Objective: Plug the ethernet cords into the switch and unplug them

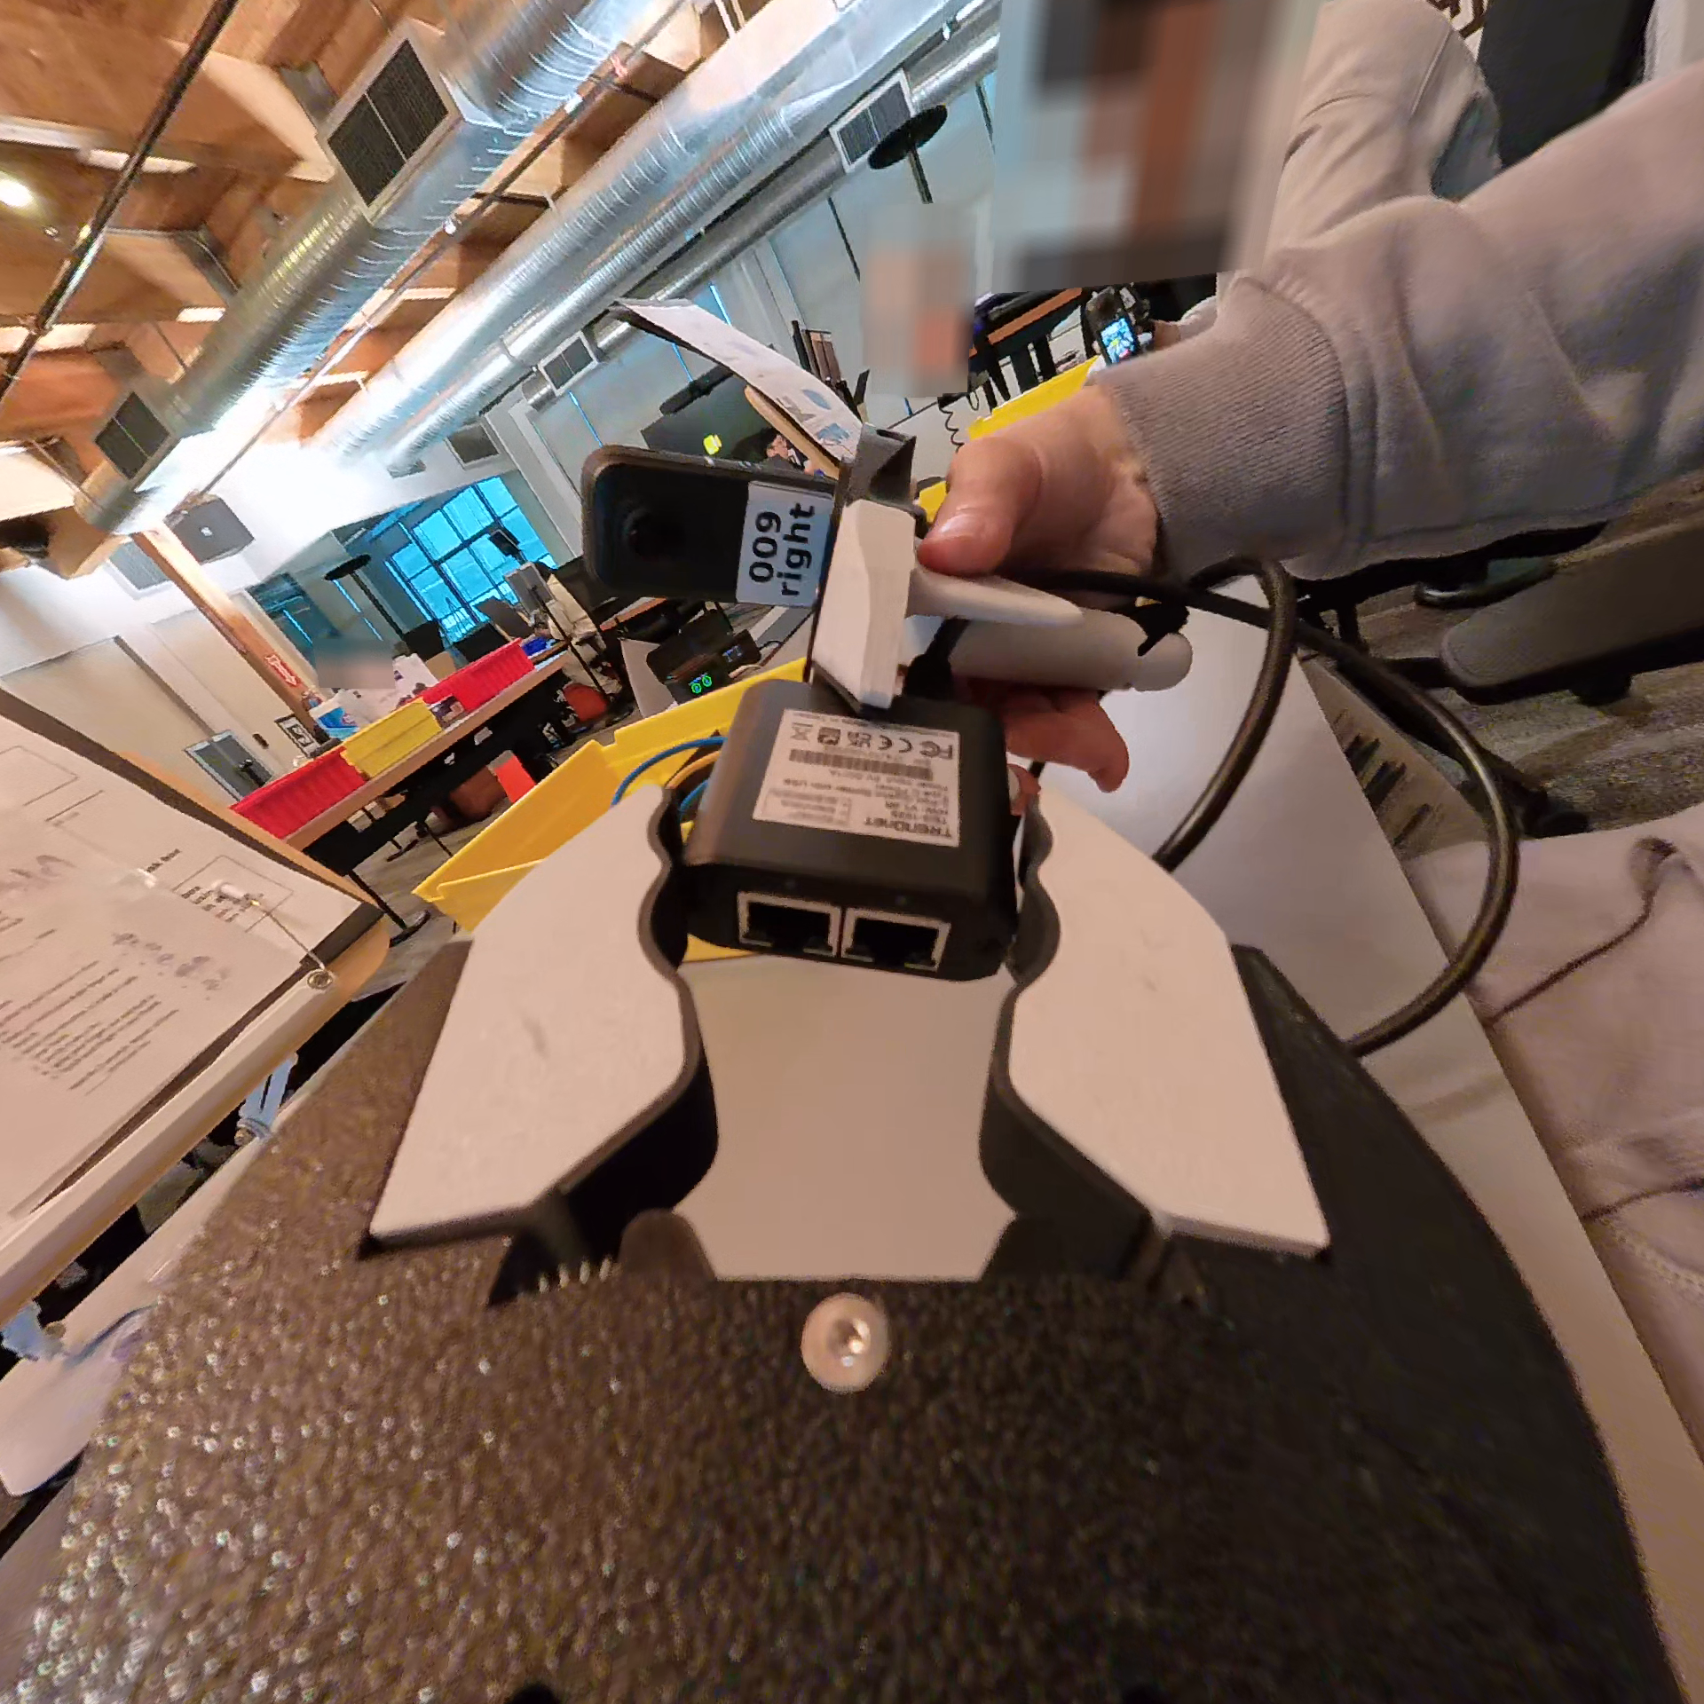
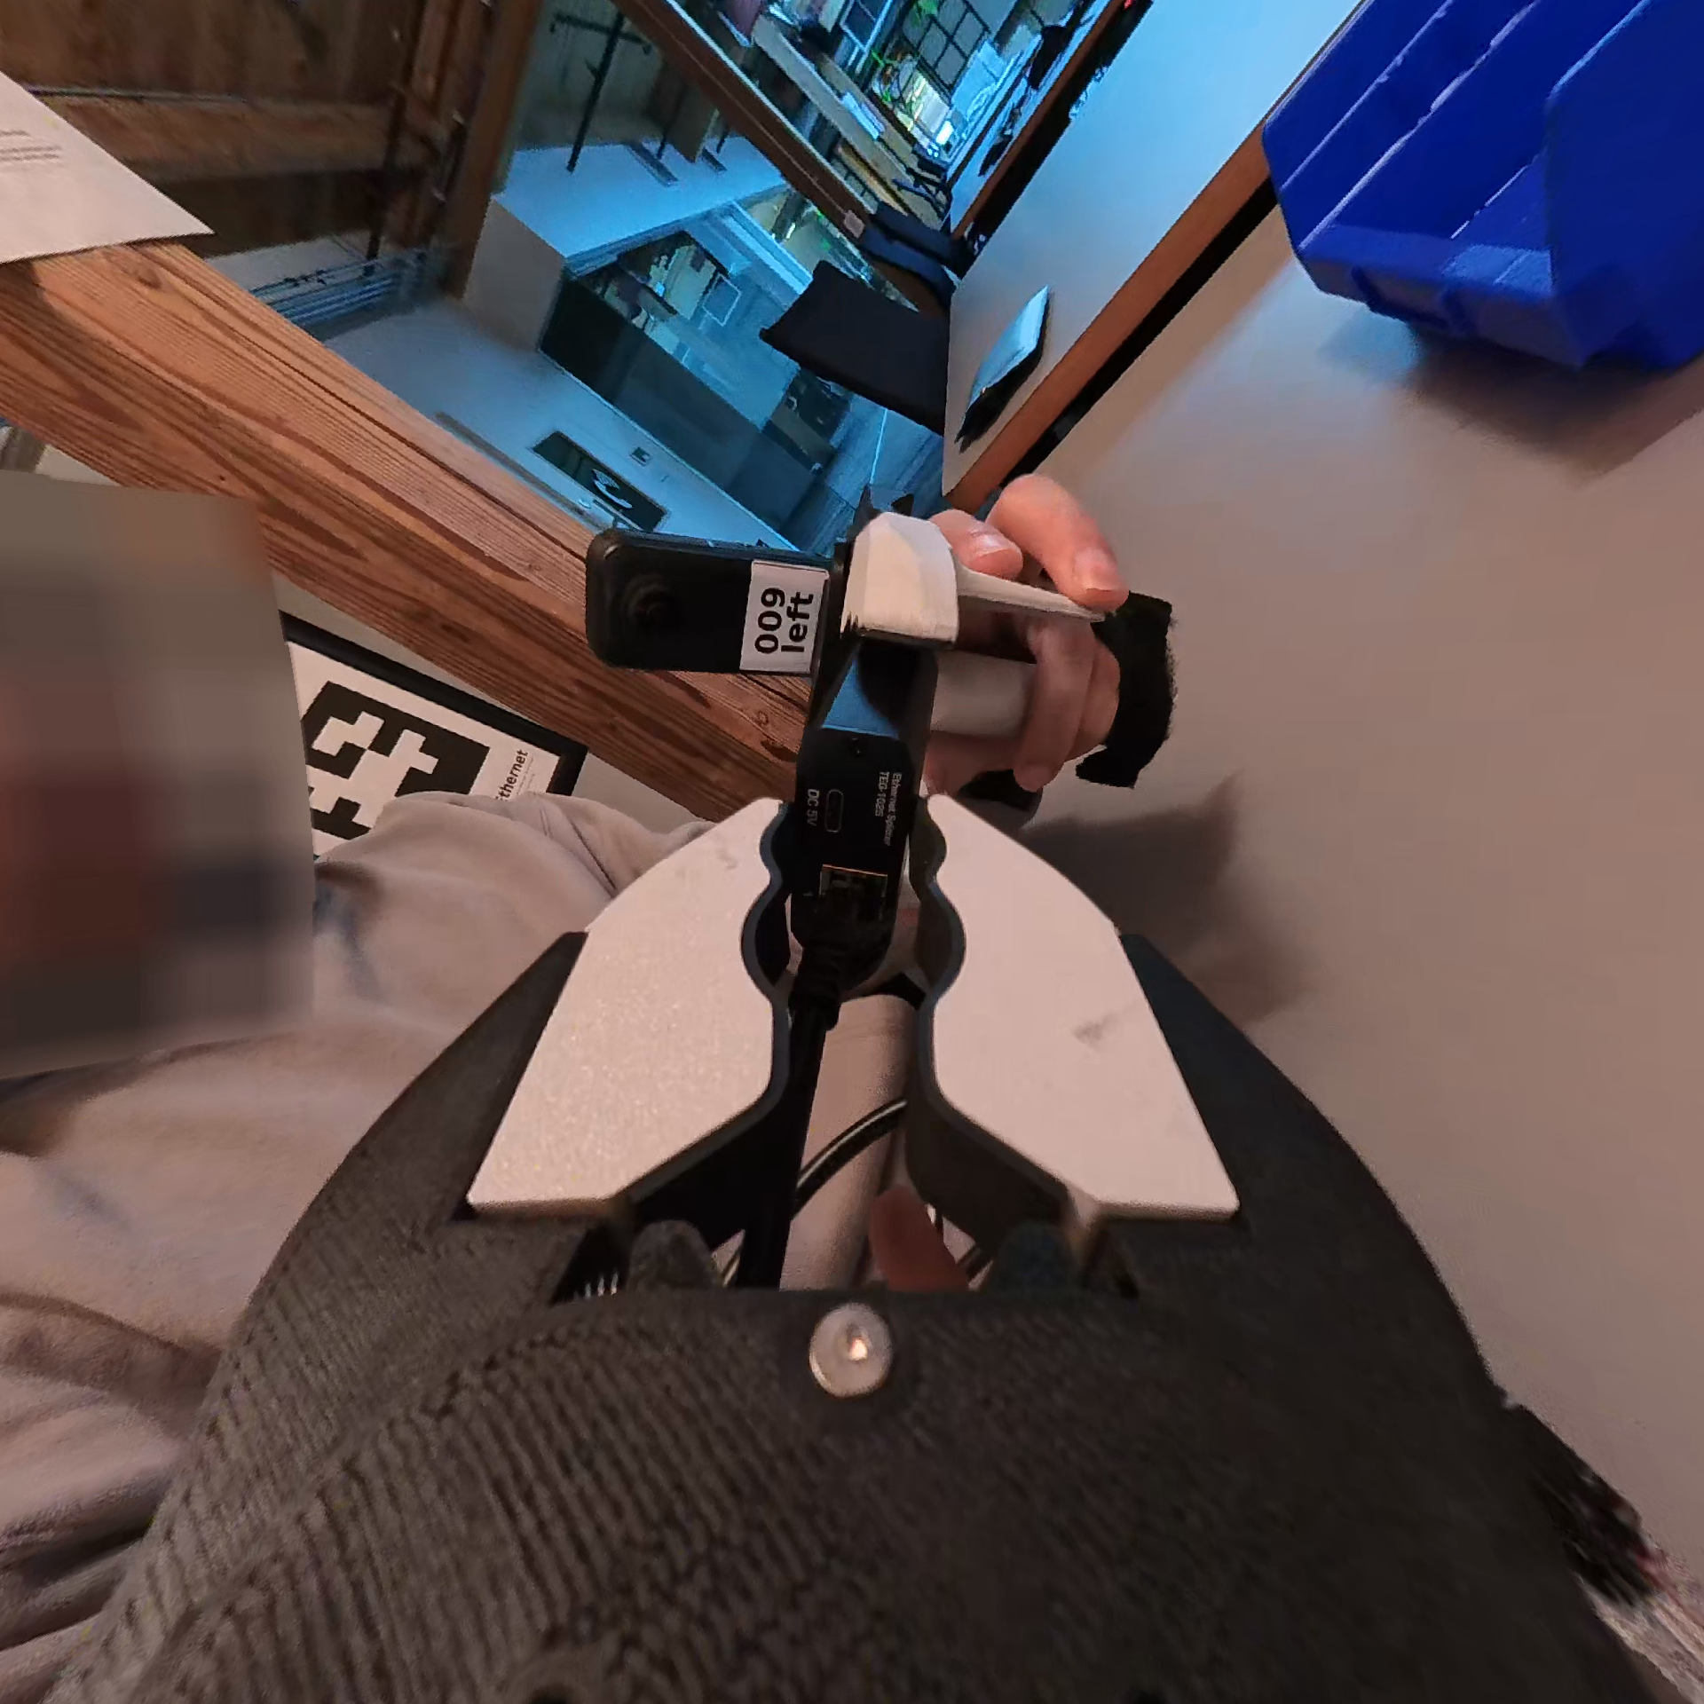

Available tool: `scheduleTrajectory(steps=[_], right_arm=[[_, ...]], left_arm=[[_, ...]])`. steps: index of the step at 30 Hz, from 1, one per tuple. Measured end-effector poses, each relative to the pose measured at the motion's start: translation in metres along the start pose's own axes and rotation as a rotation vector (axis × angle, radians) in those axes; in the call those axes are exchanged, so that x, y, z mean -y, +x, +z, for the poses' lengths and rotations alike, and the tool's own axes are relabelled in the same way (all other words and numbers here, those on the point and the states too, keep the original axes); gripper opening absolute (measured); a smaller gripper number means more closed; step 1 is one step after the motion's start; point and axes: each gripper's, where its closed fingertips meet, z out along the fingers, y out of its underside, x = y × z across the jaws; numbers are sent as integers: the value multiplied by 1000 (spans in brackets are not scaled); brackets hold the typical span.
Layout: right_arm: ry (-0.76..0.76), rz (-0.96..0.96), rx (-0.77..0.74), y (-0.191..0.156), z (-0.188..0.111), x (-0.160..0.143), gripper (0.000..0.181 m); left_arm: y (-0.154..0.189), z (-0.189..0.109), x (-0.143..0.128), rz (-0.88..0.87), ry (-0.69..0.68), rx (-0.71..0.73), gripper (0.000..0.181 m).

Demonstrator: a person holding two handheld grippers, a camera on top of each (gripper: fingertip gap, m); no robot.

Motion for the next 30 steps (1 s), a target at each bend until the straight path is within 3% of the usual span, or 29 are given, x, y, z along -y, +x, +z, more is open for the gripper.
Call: scheduleTrajectory(steps=[7, 17, 20, 23, 27, 28, 30], right_arm=[[-85, -26, -46, 0, 6, -6, 23], [-43, -19, -40, 1, -1, 1, 23], [21, -127, -208, 11, -20, 21, 48], [45, -345, -552, 20, -58, 40, 56], [122, -700, -962, -21, -97, 60, 68], [190, -754, -978, -39, -95, 61, 61], [325, -744, -864, -65, -70, 55, 45]], left_arm=[[8, 8, -10, 40, -72, -24, 74], [2, 14, -12, 0, -105, 20, 73], [-3, 14, -15, -91, -77, 34, 73], [-15, 7, -24, -195, -70, 66, 73], [-31, -2, -35, -312, -74, 105, 73], [-34, -4, -36, -341, -68, 115, 73], [-39, -7, -39, -386, -60, 131, 73]])
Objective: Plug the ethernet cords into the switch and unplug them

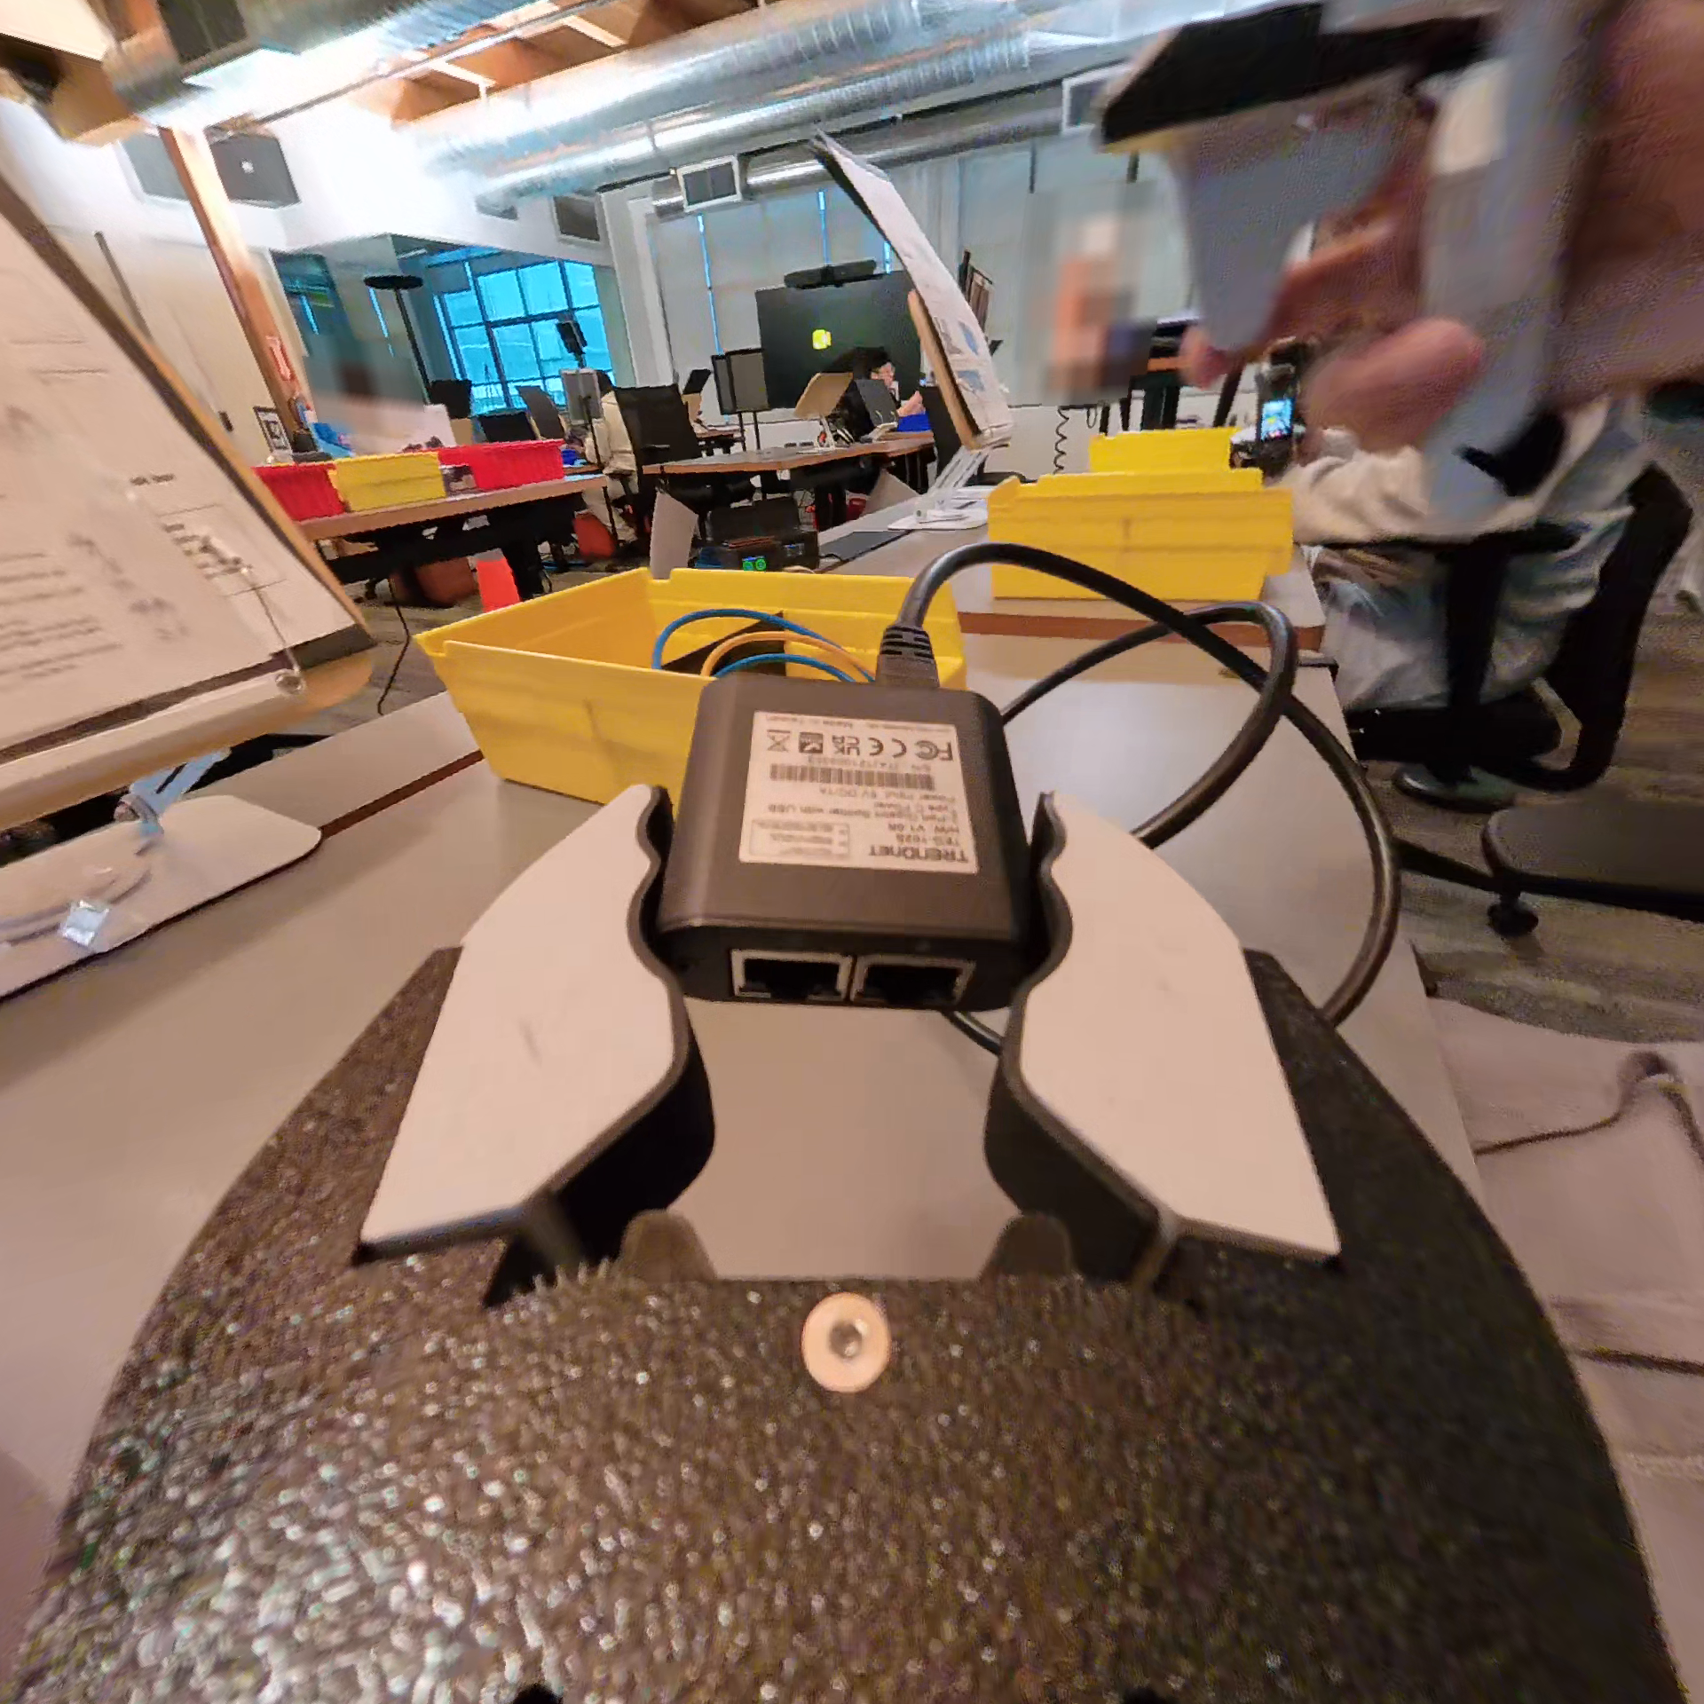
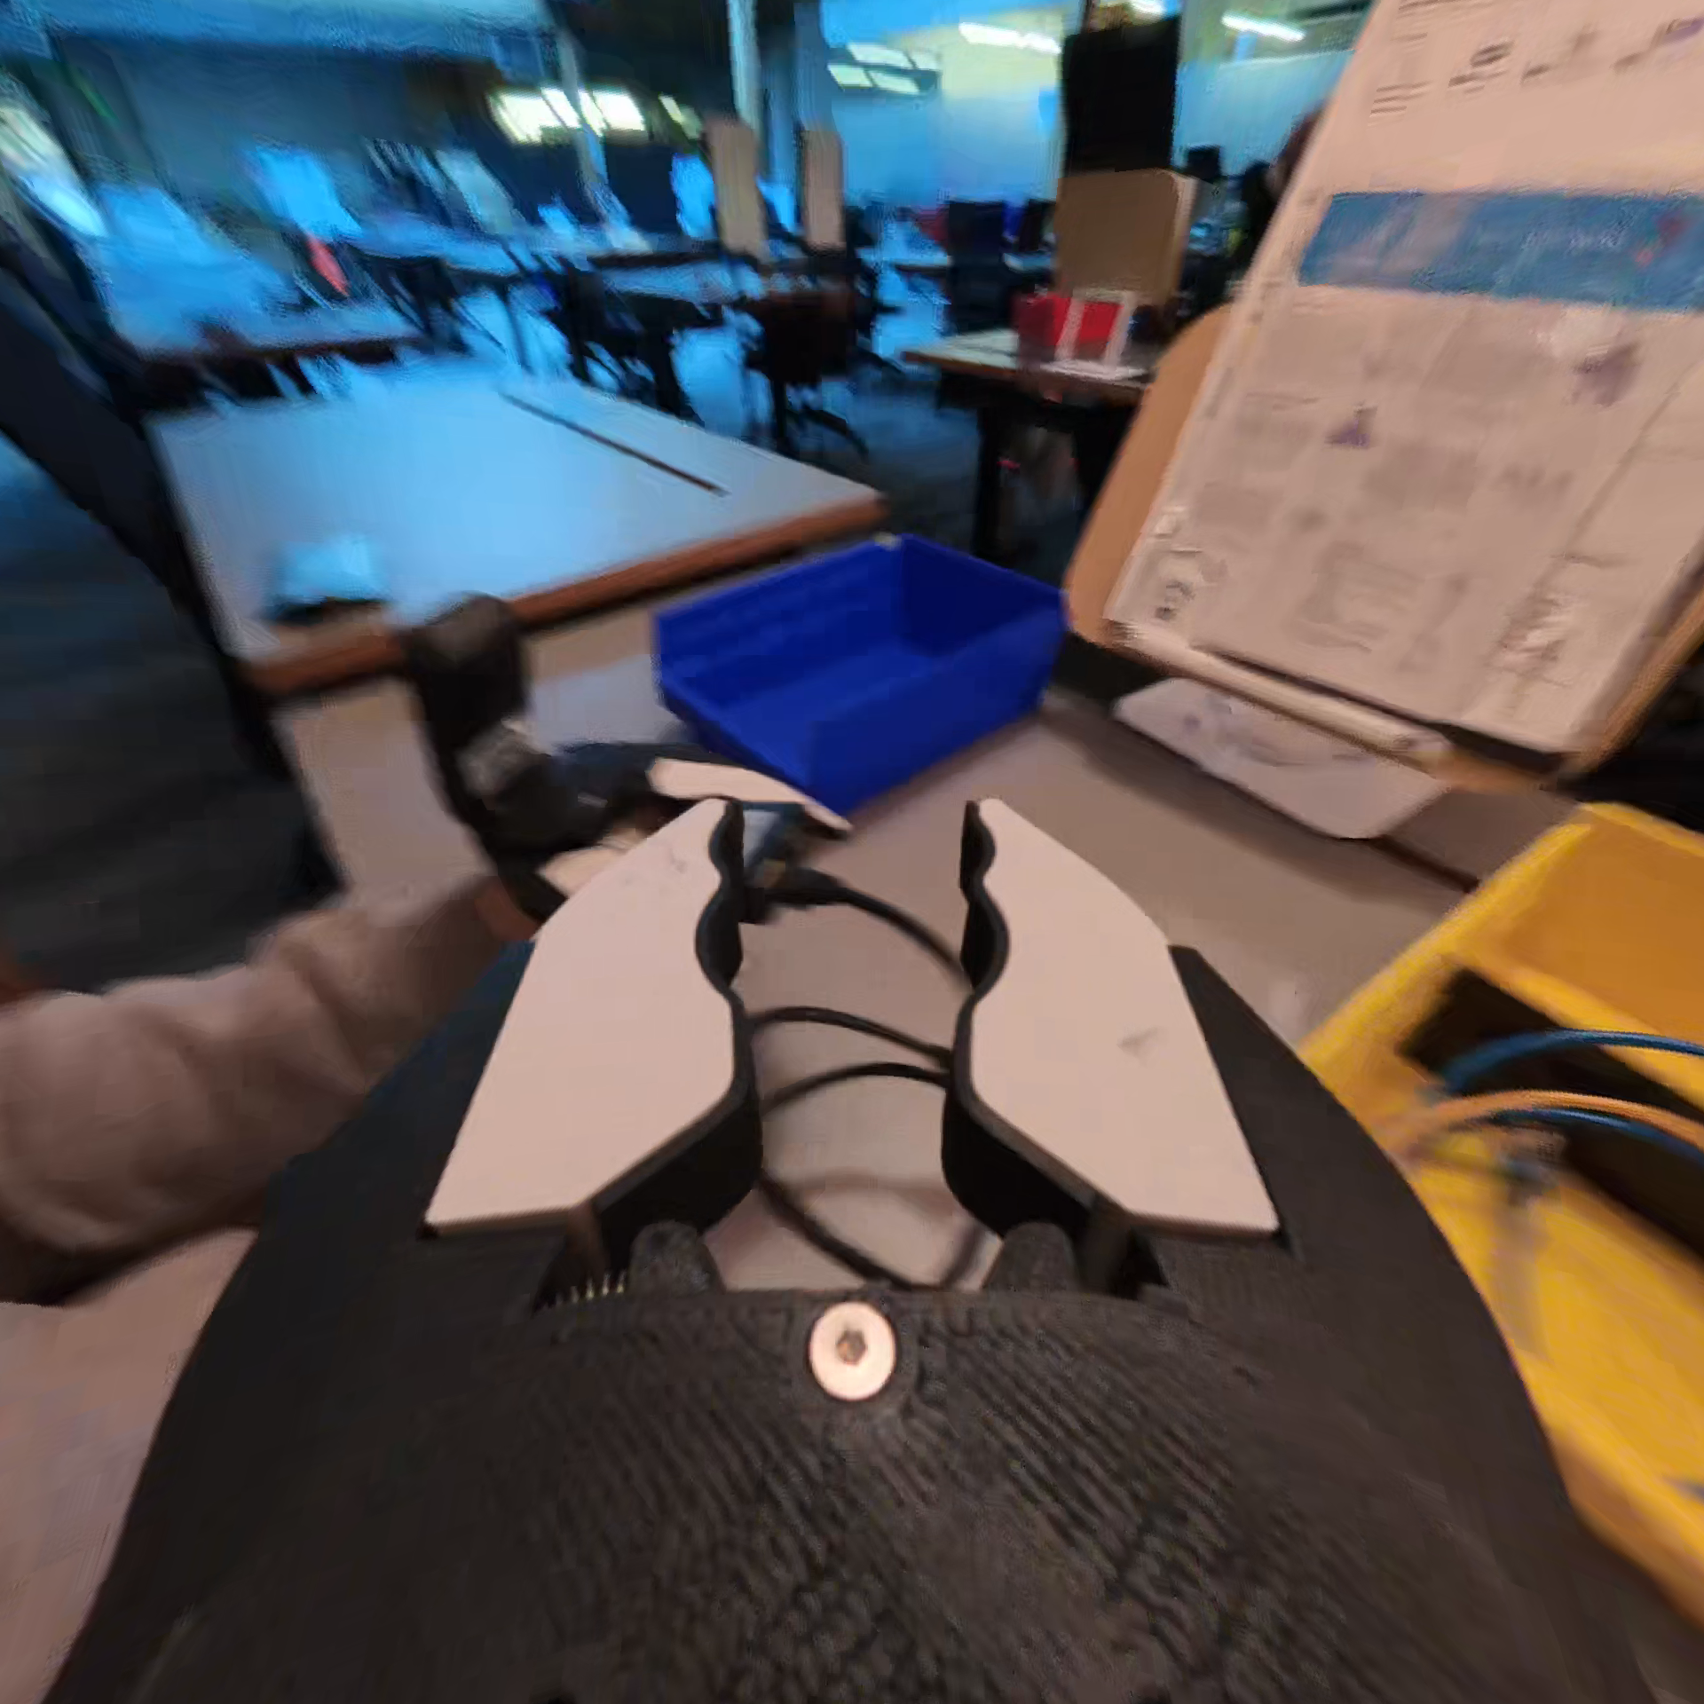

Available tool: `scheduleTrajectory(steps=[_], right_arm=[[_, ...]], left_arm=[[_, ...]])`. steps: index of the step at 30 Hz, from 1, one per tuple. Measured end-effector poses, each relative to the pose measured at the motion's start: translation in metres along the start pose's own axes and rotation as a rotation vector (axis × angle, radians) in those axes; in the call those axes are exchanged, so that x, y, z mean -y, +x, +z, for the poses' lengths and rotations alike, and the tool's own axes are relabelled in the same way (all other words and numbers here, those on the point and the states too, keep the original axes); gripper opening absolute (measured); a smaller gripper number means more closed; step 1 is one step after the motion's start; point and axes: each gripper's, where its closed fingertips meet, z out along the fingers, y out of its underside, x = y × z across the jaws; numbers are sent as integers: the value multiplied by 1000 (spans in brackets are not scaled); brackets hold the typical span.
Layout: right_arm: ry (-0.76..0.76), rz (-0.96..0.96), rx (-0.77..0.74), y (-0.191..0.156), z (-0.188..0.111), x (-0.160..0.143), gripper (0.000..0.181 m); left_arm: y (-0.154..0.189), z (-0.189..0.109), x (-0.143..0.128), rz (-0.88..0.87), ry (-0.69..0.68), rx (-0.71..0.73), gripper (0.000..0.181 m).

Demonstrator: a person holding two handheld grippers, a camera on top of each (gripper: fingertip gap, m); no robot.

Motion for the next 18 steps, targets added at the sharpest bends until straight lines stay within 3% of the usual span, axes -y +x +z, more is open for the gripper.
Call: scheduleTrajectory(steps=[2, 4, 7, 11, 18], right_arm=[[24, 160, 122, -34, 12, -12, 47], [43, 275, 148, -47, 30, -32, 43], [45, 451, 83, -33, 53, -62, 43], [75, 661, 160, -30, 66, -76, 14], [149, 908, 199, -23, 82, -86, 19]], left_arm=[[-2, -1, 0, -5, 4, 5, 73], [-2, -2, 0, 22, 4, 18, 73], [-2, -3, 0, 97, -18, 47, 73], [-7, 0, -2, 162, -32, 104, 73], [-7, 2, 1, 202, -7, 142, 73]])
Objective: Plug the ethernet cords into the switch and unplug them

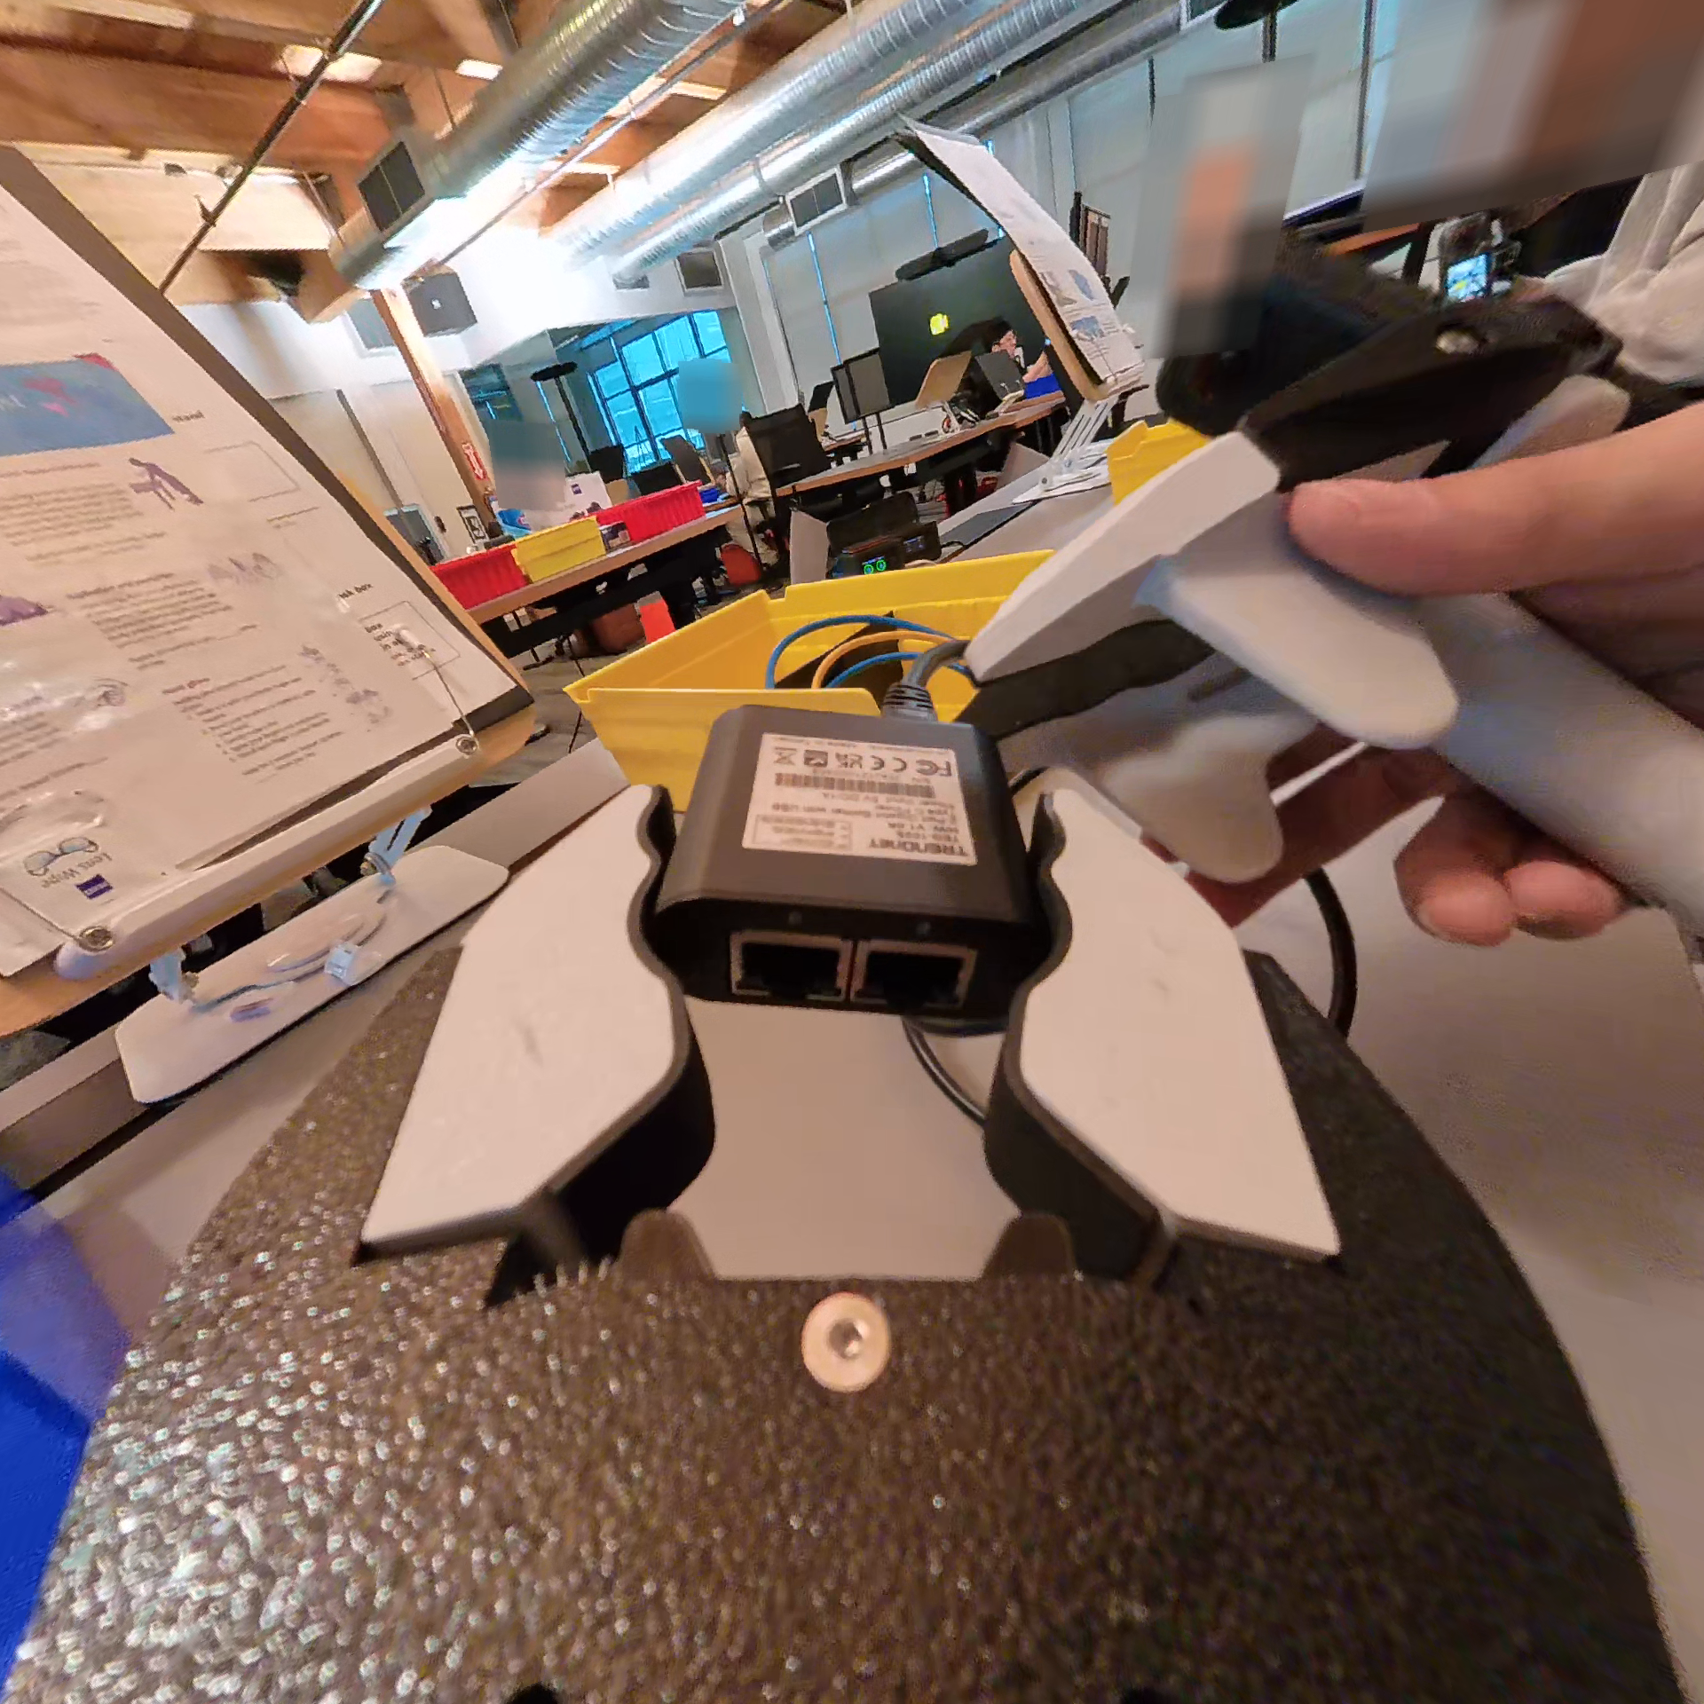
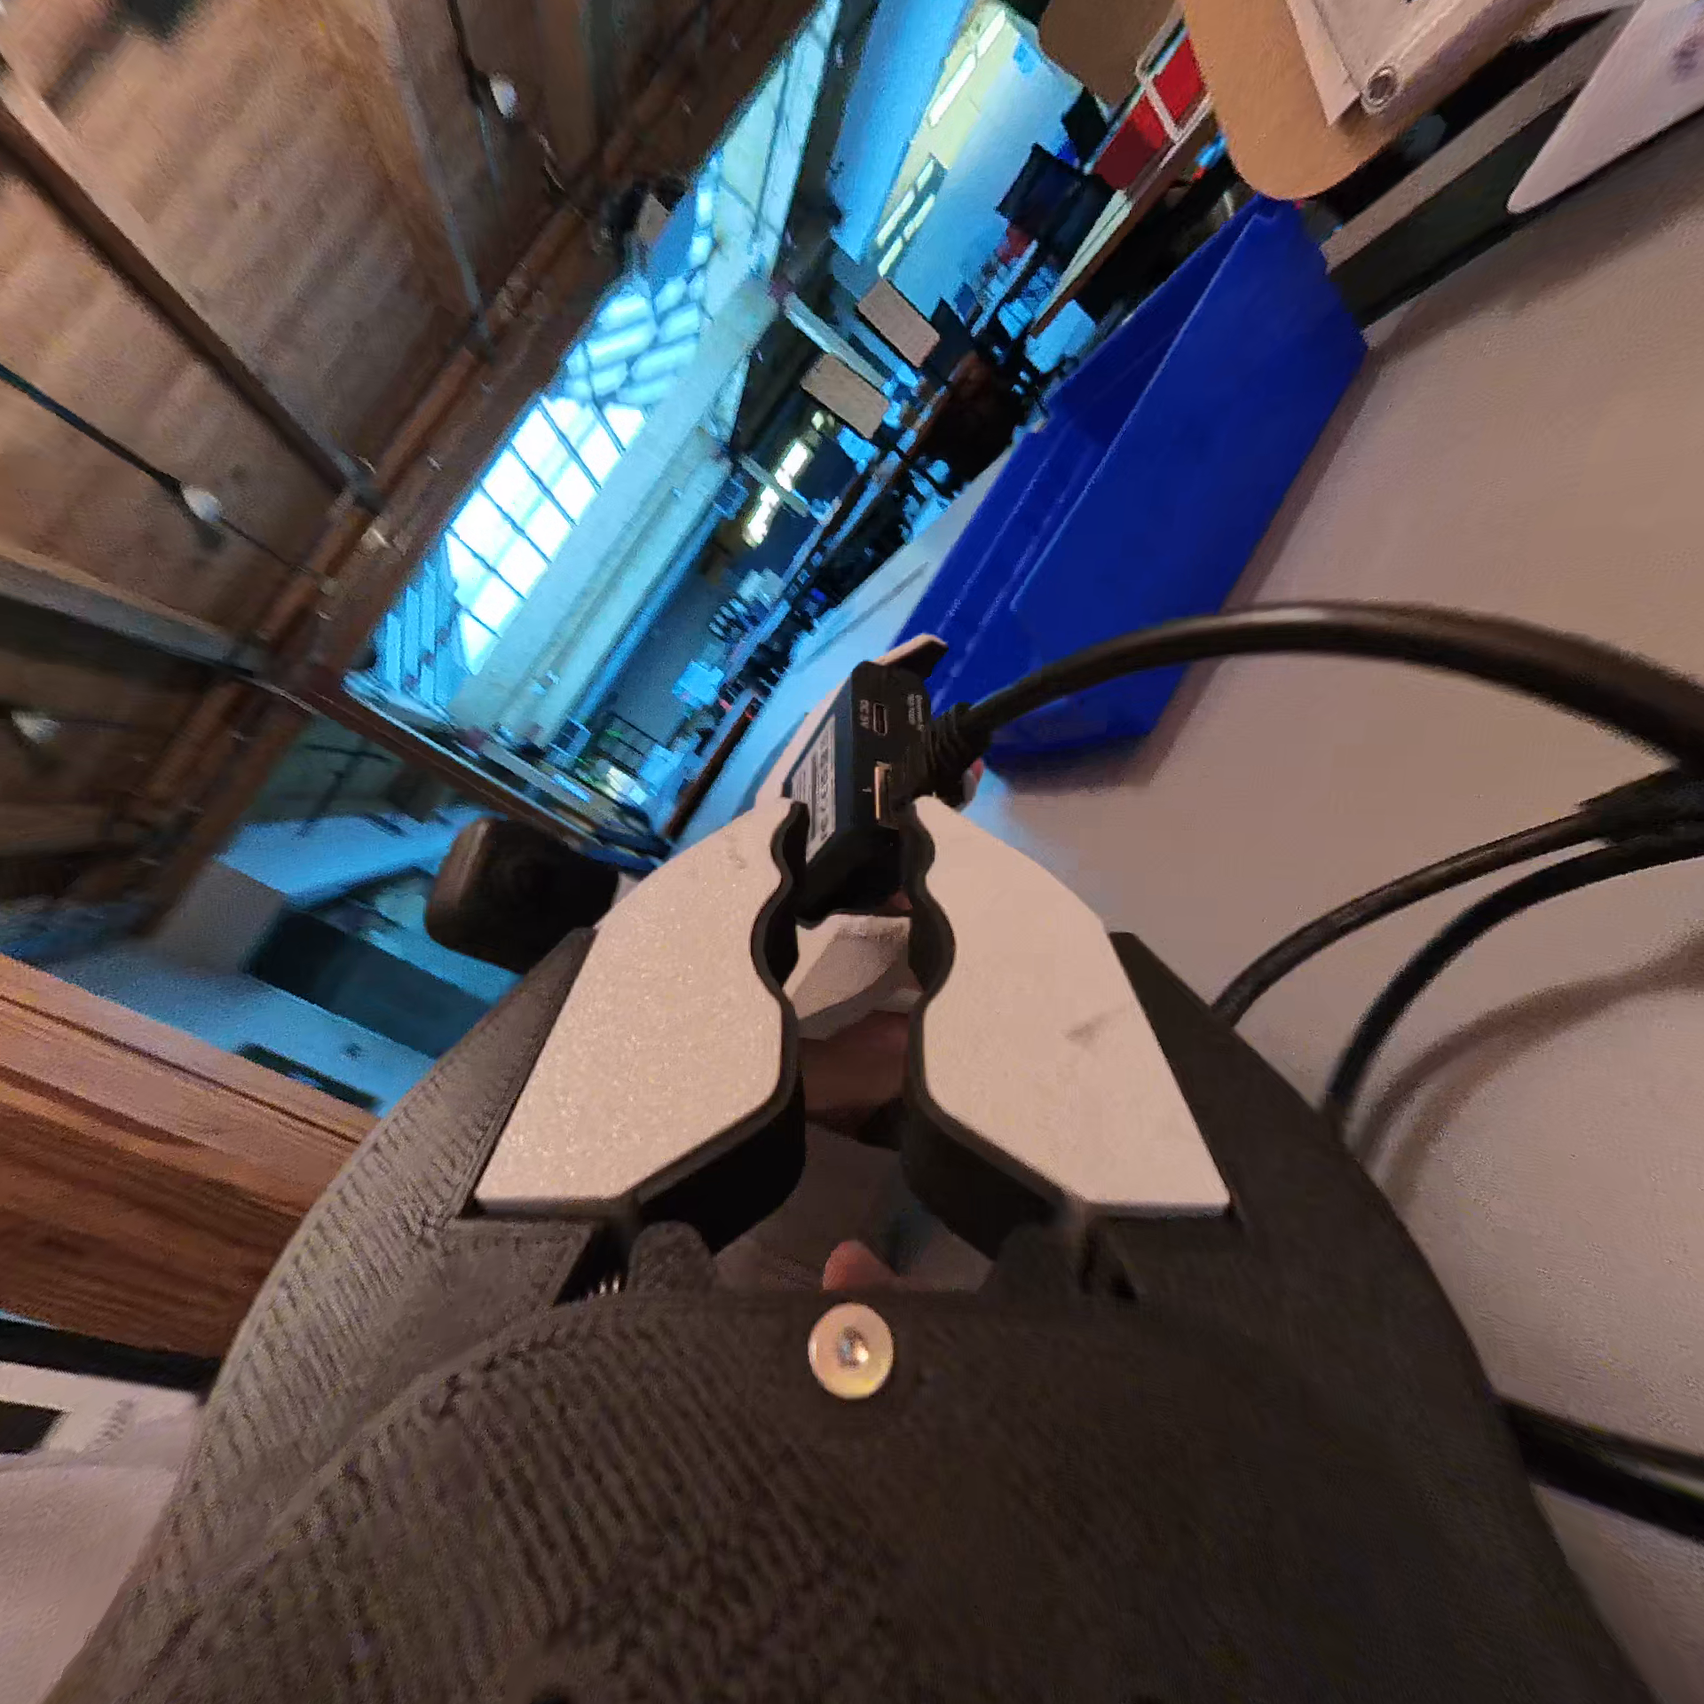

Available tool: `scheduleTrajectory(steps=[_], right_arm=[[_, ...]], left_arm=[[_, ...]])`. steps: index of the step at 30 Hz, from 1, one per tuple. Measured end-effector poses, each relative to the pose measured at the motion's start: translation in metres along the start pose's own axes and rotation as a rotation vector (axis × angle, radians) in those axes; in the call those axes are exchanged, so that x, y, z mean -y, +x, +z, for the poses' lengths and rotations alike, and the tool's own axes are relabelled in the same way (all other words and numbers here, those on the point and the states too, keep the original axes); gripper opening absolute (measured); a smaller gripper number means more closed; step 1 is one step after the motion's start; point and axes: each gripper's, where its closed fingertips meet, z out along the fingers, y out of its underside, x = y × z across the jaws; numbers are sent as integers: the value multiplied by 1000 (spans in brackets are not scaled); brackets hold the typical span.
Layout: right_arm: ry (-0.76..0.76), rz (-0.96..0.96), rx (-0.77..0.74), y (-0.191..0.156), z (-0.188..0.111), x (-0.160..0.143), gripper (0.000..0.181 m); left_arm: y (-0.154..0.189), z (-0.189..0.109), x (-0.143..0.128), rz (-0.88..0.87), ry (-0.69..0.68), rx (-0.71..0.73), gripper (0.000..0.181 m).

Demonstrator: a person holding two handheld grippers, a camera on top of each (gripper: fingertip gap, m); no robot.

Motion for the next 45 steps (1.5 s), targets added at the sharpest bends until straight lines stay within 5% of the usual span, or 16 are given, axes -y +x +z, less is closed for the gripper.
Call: scheduleTrajectory(steps=[6, 16, 26, 45], right_arm=[[164, 220, 60, 9, -3, 4, 0], [162, 258, 135, 5, 4, -2, 21], [230, 300, 137, 9, 1, 3, 14], [247, 22, 115, -1, 0, 7, 13]], left_arm=[[2, -3, 8, 29, 26, -11, 73], [0, -5, 12, 3, 63, -11, 73], [9, 2, 13, 28, 61, -14, 73], [8, 2, 13, 102, 81, 29, 73]])
